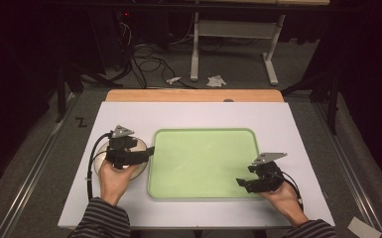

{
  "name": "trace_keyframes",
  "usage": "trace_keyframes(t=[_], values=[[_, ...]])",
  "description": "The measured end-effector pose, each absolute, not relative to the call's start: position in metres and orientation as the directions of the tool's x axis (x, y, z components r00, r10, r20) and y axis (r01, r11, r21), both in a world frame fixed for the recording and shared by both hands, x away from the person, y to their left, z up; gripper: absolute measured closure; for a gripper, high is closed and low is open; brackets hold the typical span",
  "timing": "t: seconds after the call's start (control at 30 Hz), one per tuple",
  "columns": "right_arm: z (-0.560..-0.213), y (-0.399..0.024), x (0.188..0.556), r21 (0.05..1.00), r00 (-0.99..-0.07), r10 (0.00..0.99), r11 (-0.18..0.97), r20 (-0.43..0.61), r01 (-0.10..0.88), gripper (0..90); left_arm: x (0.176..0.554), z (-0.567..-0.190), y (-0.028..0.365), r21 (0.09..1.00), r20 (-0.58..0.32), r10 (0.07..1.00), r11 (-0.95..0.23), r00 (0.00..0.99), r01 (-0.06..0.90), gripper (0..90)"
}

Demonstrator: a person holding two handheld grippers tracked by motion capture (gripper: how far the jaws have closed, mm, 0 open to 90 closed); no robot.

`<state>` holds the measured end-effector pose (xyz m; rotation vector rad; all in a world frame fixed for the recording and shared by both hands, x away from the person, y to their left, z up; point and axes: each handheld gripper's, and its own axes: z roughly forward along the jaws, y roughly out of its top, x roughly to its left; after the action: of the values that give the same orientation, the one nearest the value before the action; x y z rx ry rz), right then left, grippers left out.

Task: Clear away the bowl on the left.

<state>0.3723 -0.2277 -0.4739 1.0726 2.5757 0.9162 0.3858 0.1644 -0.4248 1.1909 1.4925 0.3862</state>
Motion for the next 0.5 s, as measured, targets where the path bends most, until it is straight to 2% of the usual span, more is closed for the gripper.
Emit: trace_keyframes(t=[0.5], values=[[-0.476,-0.228,0.373,0.607,-0.715,0.698,0.55,0.044,0.574,34.6,0.39,-0.431,0.176,0.767,-0.511,0.851,0.388,0.12,0.511,29.6]])
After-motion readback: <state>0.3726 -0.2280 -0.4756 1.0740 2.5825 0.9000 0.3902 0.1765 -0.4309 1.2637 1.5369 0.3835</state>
